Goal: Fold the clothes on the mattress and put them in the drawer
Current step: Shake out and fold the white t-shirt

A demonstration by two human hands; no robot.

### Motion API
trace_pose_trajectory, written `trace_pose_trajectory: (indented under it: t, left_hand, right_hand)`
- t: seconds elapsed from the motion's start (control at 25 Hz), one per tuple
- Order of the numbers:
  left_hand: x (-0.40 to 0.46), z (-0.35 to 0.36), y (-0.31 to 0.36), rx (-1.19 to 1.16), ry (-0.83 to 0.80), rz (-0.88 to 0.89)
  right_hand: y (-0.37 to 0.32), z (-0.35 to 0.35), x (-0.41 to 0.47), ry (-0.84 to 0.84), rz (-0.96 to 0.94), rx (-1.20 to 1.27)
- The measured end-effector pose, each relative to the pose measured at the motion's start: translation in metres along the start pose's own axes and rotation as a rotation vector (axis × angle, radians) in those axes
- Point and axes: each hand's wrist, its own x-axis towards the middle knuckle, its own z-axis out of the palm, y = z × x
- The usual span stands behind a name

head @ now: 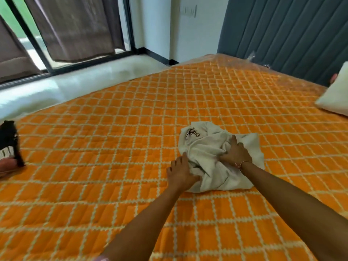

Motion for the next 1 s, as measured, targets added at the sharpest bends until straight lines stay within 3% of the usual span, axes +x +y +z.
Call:
trace_pose_trajectory:
  t: [0.04, 0.2, 0.28, 0.4, 0.48, 0.6, 0.72, 0.76, 0.88, 0.92, 1.0]
  left_hand:
    - [0.000, -0.003, 0.000, -0.118, -0.018, -0.012]
    - [-0.004, -0.036, -0.005, -1.035, -0.025, -0.265]
    - [-0.010, -0.053, -0.015, -1.220, -0.073, -0.346]
    - [-0.033, -0.076, -0.021, -1.283, -0.093, -0.212]
    - [-0.057, -0.096, -0.028, -1.359, 0.048, -0.205]
    - [-0.097, -0.148, -0.047, -1.365, 0.302, -0.204]
    - [-0.139, -0.210, -0.057, -1.456, 0.341, -0.111]
    - [-0.154, -0.230, -0.057, -1.498, 0.320, -0.067]
    - [-0.187, -0.275, -0.055, -1.491, 0.284, 0.009]
    - [-0.198, -0.286, -0.052, -1.478, 0.262, 0.037]
    - [-0.211, -0.300, -0.047, -1.388, 0.360, 0.034]
  right_hand:
    - [-0.006, 0.001, -0.002, 0.010, -0.011, 0.052]
    - [-0.044, 0.002, -0.033, 0.096, -0.150, 0.090]
    - [-0.069, 0.003, -0.065, 0.115, -0.292, 0.086]
    - [-0.112, 0.005, -0.116, 0.159, -0.560, 0.053]
    - [-0.140, 0.002, -0.146, 0.140, -0.695, 0.087]
    - [-0.180, -0.025, -0.181, -0.066, -0.845, 0.260]
    - [-0.223, -0.064, -0.203, 0.139, -0.739, 0.430]
    - [-0.236, -0.077, -0.213, 0.116, -0.683, 0.503]
    - [-0.260, -0.101, -0.244, -0.457, -0.637, 0.832]
    - [-0.265, -0.105, -0.253, -0.566, -0.654, 0.867]
    - [-0.270, -0.106, -0.261, -0.454, -0.690, 0.845]
